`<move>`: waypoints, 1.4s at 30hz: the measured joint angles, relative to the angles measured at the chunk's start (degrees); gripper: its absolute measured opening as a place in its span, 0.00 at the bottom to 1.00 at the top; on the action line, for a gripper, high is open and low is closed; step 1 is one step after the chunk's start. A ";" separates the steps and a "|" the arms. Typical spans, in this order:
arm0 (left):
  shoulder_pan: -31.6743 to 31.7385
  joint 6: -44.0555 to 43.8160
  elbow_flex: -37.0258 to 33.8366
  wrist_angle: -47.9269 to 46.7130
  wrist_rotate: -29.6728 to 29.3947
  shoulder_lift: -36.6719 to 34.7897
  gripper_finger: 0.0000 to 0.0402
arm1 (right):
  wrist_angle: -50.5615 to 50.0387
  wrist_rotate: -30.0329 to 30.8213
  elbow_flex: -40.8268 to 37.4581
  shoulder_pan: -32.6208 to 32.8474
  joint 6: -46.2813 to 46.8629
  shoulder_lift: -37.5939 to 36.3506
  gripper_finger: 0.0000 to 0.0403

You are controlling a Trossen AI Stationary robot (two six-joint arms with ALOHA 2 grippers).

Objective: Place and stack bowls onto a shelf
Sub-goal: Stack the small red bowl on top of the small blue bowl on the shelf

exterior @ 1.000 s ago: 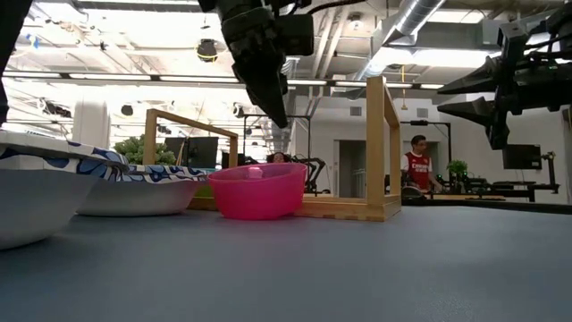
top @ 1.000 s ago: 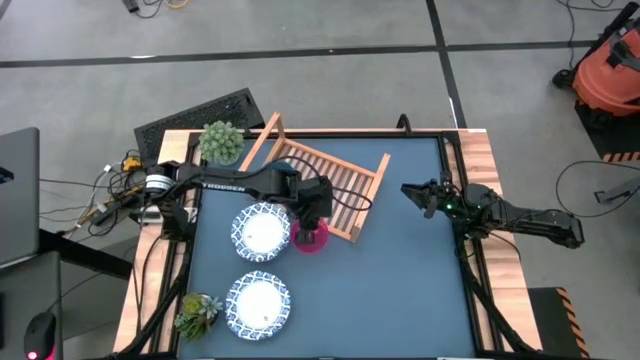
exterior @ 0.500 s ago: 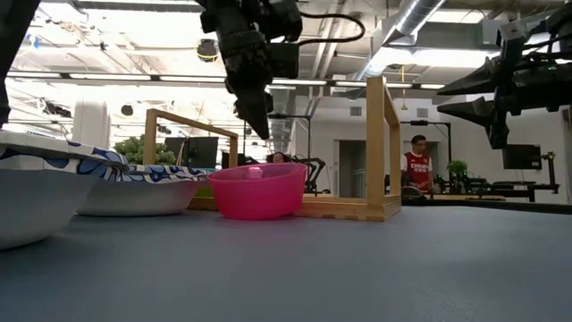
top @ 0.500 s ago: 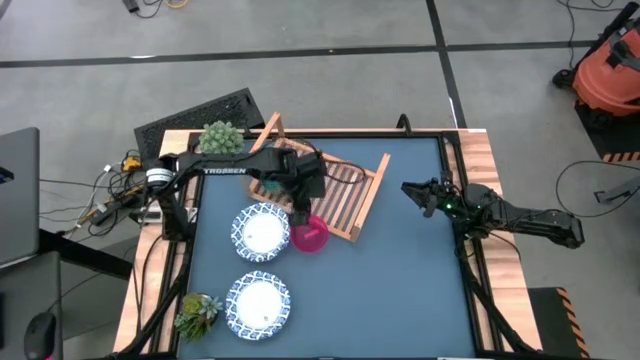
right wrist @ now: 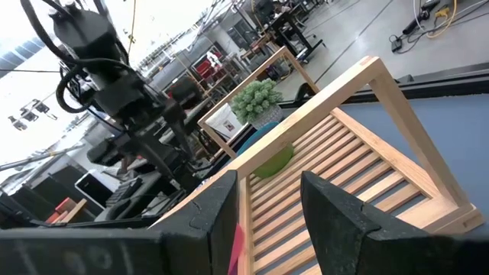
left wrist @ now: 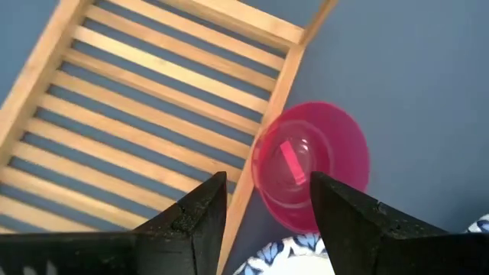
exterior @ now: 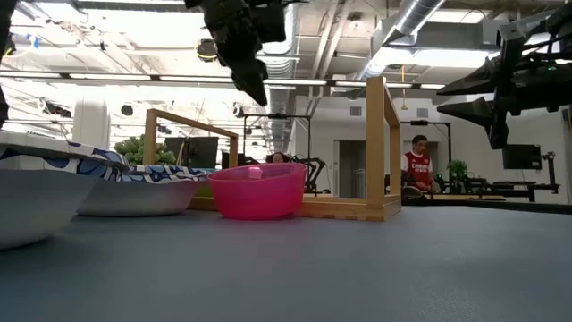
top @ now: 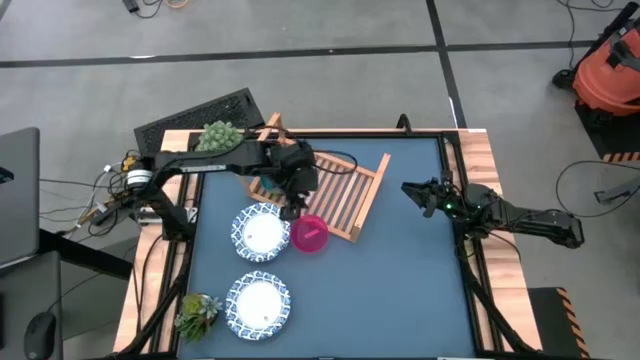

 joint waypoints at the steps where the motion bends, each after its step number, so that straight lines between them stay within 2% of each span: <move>1: 0.00 -0.26 -1.35 1.01 -0.32 -1.26 0.43 | 0.00 0.02 0.00 0.00 -0.04 0.00 0.42; 8: -0.18 -6.43 -16.35 14.55 -6.12 -10.10 0.43 | 0.00 0.16 0.00 0.00 -0.06 0.00 0.42; 14: -0.39 -7.99 -22.57 20.91 -7.28 -11.76 0.43 | 0.04 0.41 0.00 -0.05 0.32 -0.01 0.42; 19: -1.91 -8.05 -23.81 23.41 -7.18 -10.32 0.45 | 0.04 0.39 0.00 -0.04 1.15 -0.02 0.42; 24: -3.60 -5.52 -23.82 25.65 -10.33 -9.97 0.50 | 0.04 0.40 0.00 -0.07 1.88 -0.02 0.42; 28: -4.53 -5.10 -23.81 27.79 -10.52 -8.13 0.52 | 0.04 0.39 0.00 -0.05 1.91 -0.01 0.42; 35: -6.05 -7.83 -23.83 31.89 -10.52 -2.65 0.52 | 0.02 0.34 0.00 -0.04 2.37 0.00 0.42; 42: -6.05 -6.69 -23.81 32.45 -12.63 -1.95 0.52 | 0.00 -0.09 0.00 -0.33 2.19 0.00 0.42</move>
